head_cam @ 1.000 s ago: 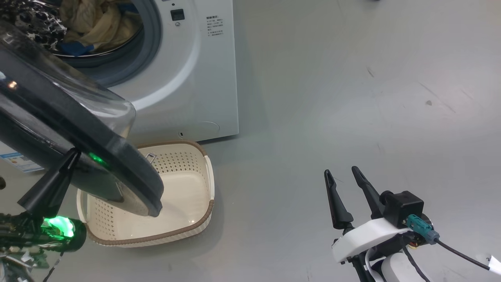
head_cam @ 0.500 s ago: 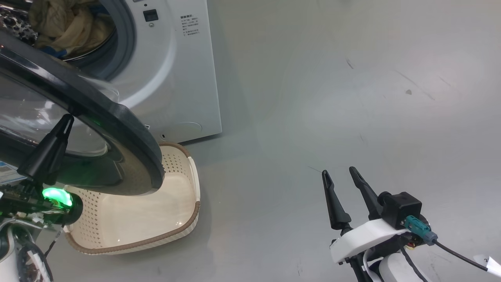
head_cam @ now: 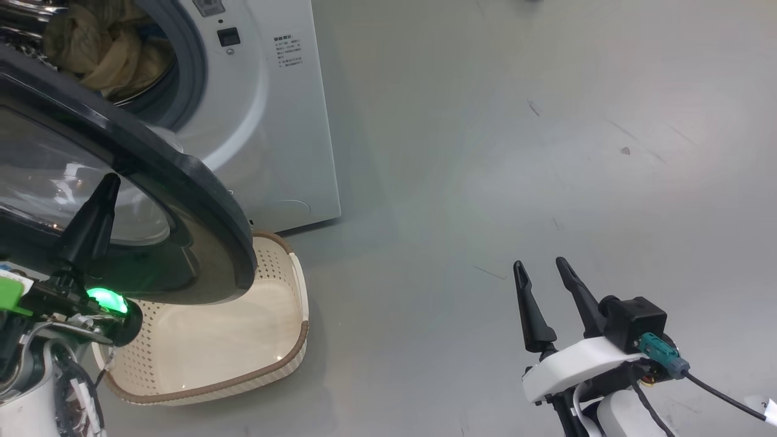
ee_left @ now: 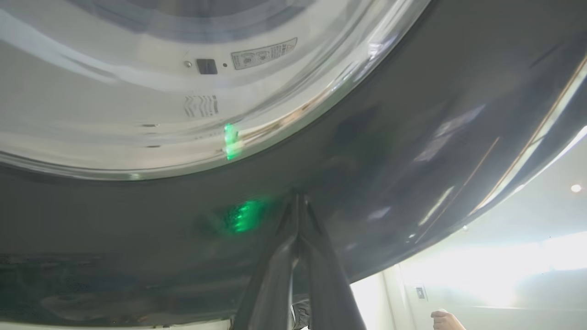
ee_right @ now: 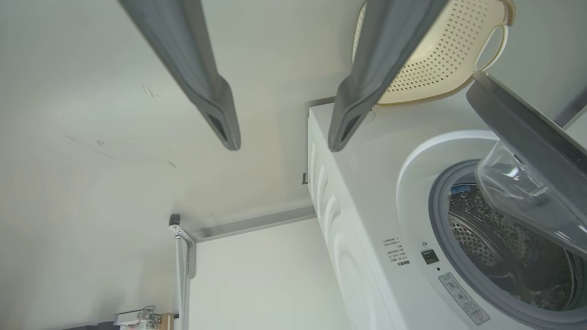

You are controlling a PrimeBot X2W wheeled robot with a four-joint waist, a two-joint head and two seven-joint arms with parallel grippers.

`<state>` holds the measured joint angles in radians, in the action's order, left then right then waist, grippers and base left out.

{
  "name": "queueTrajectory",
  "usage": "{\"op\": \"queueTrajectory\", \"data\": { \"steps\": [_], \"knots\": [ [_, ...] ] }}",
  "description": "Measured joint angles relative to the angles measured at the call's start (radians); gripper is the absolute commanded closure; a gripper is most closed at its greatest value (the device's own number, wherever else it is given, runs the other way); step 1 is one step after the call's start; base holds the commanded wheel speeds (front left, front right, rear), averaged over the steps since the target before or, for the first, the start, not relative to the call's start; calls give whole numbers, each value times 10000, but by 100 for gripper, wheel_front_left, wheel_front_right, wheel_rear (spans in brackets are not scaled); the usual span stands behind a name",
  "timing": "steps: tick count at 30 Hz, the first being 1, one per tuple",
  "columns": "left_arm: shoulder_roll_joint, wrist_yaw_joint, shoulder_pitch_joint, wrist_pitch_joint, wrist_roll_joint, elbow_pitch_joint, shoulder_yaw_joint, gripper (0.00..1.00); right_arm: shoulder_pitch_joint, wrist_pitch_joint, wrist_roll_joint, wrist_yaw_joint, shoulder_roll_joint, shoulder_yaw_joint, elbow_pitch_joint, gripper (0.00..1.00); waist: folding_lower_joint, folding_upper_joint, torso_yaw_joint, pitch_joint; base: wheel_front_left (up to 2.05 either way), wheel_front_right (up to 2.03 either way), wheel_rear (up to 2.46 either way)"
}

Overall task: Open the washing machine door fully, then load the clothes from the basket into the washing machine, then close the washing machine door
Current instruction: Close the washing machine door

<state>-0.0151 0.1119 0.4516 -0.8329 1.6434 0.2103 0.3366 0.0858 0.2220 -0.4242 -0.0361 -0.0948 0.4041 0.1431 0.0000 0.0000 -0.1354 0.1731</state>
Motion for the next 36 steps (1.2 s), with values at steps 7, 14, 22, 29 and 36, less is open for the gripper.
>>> {"op": "queueTrajectory", "data": {
  "steps": [7,14,22,29,36],
  "knots": [
    [4,13,-362,610,355,232,-203,100,-13,75,-90,-4,-109,-194,38,0,0,0,272,-299,0,0,0],
    [2,15,-853,1312,621,238,-267,0,-61,88,-134,2,-182,-199,42,0,0,0,662,-573,0,0,0],
    [-2,88,-1132,2466,-585,-1091,142,0,-238,105,-165,15,-203,-196,33,0,0,0,1098,-784,0,0,0],
    [-602,88,-1313,3699,-2911,-3062,23,0,-238,115,-165,90,-209,-161,-54,0,0,0,1291,-766,0,0,0],
    [-1336,92,-2034,5210,-5156,-4265,-792,0,-233,115,-163,90,-207,-142,-79,0,0,0,1366,-667,0,0,0]
  ]
}}
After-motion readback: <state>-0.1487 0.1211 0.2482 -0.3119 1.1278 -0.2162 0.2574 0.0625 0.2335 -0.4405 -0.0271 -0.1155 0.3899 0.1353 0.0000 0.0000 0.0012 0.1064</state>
